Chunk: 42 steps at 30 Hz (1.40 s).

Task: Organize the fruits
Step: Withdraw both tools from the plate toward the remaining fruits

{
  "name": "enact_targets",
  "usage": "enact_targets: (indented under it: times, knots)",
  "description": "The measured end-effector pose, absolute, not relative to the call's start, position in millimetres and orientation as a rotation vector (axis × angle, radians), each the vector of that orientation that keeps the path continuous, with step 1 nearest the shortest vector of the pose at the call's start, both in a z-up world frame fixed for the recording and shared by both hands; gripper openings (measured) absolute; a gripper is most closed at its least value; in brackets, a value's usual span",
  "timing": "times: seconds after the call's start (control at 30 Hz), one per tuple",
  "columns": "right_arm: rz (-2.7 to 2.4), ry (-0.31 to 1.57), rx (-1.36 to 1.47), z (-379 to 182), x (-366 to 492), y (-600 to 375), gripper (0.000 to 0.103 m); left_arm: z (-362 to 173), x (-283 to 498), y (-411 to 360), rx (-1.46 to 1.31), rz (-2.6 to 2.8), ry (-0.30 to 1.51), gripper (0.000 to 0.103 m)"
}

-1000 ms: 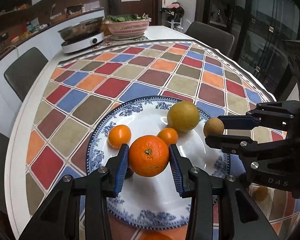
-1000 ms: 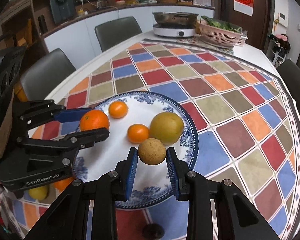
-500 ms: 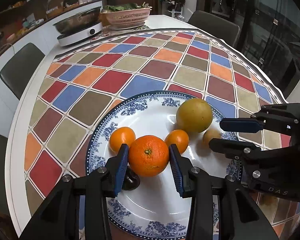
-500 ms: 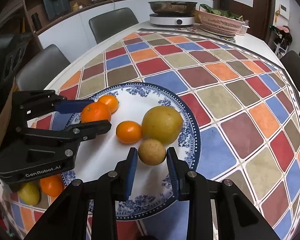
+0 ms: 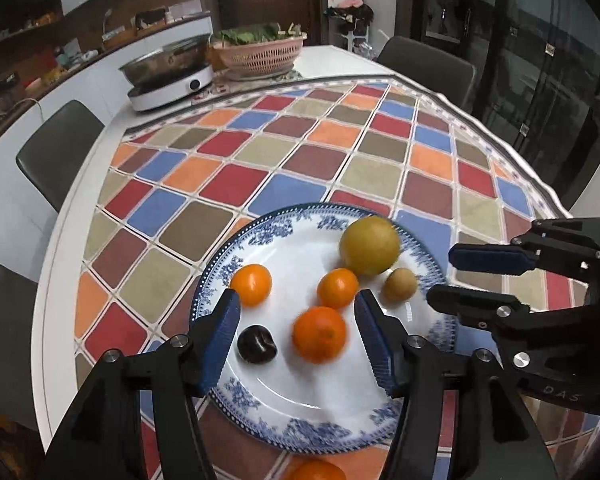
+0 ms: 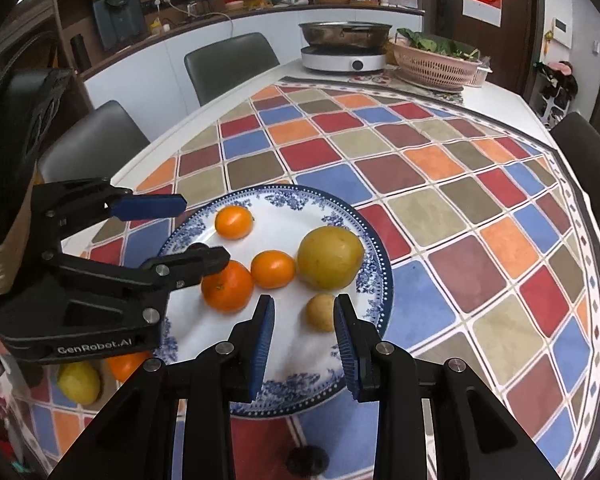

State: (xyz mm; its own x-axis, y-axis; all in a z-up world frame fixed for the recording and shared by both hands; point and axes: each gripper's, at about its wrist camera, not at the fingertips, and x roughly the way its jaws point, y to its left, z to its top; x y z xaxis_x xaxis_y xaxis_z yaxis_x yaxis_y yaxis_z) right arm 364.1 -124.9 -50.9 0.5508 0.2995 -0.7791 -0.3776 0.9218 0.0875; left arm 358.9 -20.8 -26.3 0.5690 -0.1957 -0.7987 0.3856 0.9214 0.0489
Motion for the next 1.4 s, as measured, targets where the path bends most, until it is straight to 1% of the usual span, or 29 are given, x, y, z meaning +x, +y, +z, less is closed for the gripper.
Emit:
enact_targets:
  times: [0.13, 0.43, 0.47, 0.5, 0.57, 0.7, 0.73, 0.77, 0.9, 0.93, 0.97, 1.0, 1.17, 1.3, 1.4]
  knots:
    - [0.403, 0.878, -0.081, -37, 350, -130, 0.032, -6, 338, -23, 0.232, -0.335, 0.863, 0.059]
    - [0.376, 0.797, -0.058, -3, 306, -145, 0.032, 30, 281, -25, 0.203, -0.318, 0.766, 0.063]
    - [0.373, 0.791, -0.059, -1, 302, -146, 0.033, 33, 275, -24, 0.198, -0.314, 0.759, 0.063]
    - [0.365, 0.780, -0.061, 3, 295, -147, 0.037, 36, 268, -23, 0.191, -0.309, 0.752, 0.063]
    - [0.346, 0.752, -0.068, 10, 281, -148, 0.041, 41, 255, -21, 0.180, -0.296, 0.735, 0.064]
    - [0.314, 0.726, -0.077, 19, 261, -148, 0.043, 49, 230, -12, 0.151, -0.264, 0.710, 0.067]
    - [0.309, 0.722, -0.068, 22, 255, -148, 0.045, 50, 224, -10, 0.145, -0.255, 0.705, 0.067]
    - [0.304, 0.717, -0.065, 24, 250, -148, 0.050, 51, 219, -8, 0.137, -0.244, 0.701, 0.068]
    - [0.274, 0.694, -0.089, 29, 231, -143, 0.053, 53, 196, 4, 0.100, -0.207, 0.693, 0.074]
    - [0.268, 0.692, -0.091, 29, 227, -142, 0.055, 53, 190, 7, 0.094, -0.193, 0.691, 0.076]
    - [0.261, 0.690, -0.089, 29, 223, -142, 0.059, 52, 185, 9, 0.091, -0.182, 0.693, 0.078]
    - [0.257, 0.688, -0.087, 29, 219, -141, 0.060, 52, 182, 11, 0.090, -0.174, 0.694, 0.079]
    - [0.220, 0.694, -0.084, 24, 205, -139, 0.060, 44, 165, 20, 0.107, -0.104, 0.699, 0.086]
    - [0.161, 0.728, -0.062, 11, 200, -142, 0.060, 33, 158, 29, 0.111, -0.050, 0.725, 0.090]
    - [0.128, 0.759, -0.046, -1, 201, -144, 0.060, 21, 155, 34, 0.107, -0.019, 0.756, 0.090]
